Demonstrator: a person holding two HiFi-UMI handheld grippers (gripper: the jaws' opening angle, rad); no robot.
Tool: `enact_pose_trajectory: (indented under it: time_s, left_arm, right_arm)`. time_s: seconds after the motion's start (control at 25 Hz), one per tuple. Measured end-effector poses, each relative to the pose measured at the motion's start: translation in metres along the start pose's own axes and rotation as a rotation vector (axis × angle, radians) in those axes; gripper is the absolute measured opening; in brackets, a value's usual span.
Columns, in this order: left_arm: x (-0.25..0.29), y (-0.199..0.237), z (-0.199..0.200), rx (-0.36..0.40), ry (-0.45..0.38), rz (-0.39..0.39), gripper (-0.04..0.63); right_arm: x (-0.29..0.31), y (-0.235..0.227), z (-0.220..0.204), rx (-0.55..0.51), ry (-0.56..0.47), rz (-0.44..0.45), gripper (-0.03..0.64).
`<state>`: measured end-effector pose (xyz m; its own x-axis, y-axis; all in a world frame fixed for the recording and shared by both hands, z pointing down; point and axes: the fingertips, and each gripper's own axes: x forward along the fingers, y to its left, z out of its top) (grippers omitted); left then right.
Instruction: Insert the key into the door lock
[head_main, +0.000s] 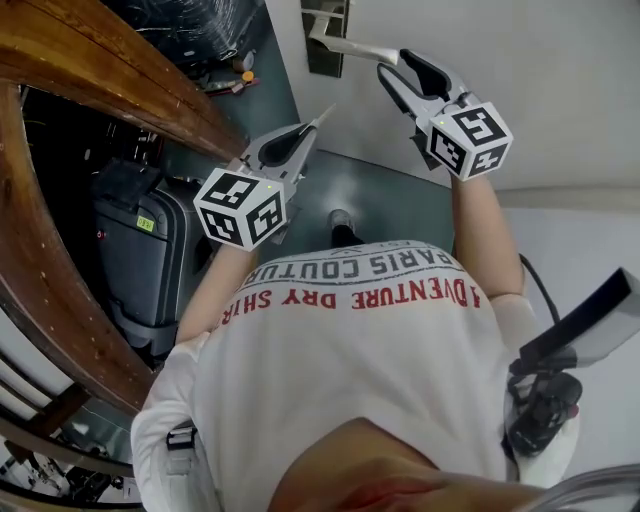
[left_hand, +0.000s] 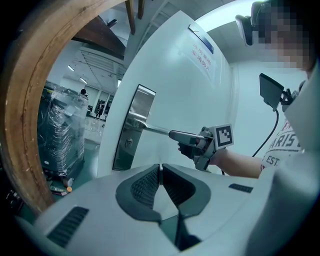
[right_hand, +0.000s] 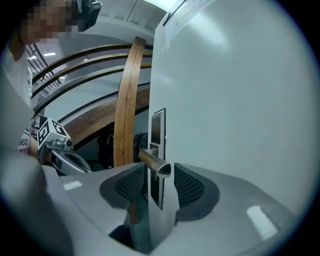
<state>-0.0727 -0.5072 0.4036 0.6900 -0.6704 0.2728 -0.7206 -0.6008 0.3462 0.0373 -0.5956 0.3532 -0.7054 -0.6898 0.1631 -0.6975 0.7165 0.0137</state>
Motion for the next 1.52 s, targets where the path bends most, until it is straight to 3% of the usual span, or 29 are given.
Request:
enact_pose_trajectory:
  time_s: [0.4,0.52,0.68,0.76,0.92,1.04,1.2,1.52]
  left_arm:
    - [-0.002,0.014,-0.009,-0.049,-0.009,0.008,0.023]
    - [0.008,0.021,-0.005,-0.100,-0.037,0.003,0.023]
    - [0.026,0.038,0.001,-0.266,-0.097,0.008,0.022]
    - [0.035,0.051,0.002,-0.413,-0.152,0.013,0.021]
    - [0.054,0.074,0.006,-0.785,-0.295,-0.039,0.022]
    - [0.070,0.081,0.004,-0.953,-0.361,-0.093,0.023]
    - [0.081,0.090,0.005,-1.052,-0.427,-0.111,0.021]
    - [0.092,0.091,0.005,-1.082,-0.446,-0.107,0.022]
  right_arm:
    - [0.009,0.004,0.000,0.001,0.027,0.000,0.153]
    - [0.011,0.002,-0.002,0.002,0.034,0.001,0.152]
    - [0.013,0.001,-0.004,0.006,0.040,0.003,0.152]
    - [0.014,0.000,-0.006,0.007,0.042,0.005,0.152]
    - [0.014,-0.001,-0.006,0.009,0.043,0.002,0.152]
    - [0.013,-0.001,-0.005,0.006,0.046,0.001,0.152]
    - [0.014,0.001,-0.004,0.008,0.043,0.001,0.152]
    - [0.013,-0.002,-0.010,0.008,0.039,0.006,0.152]
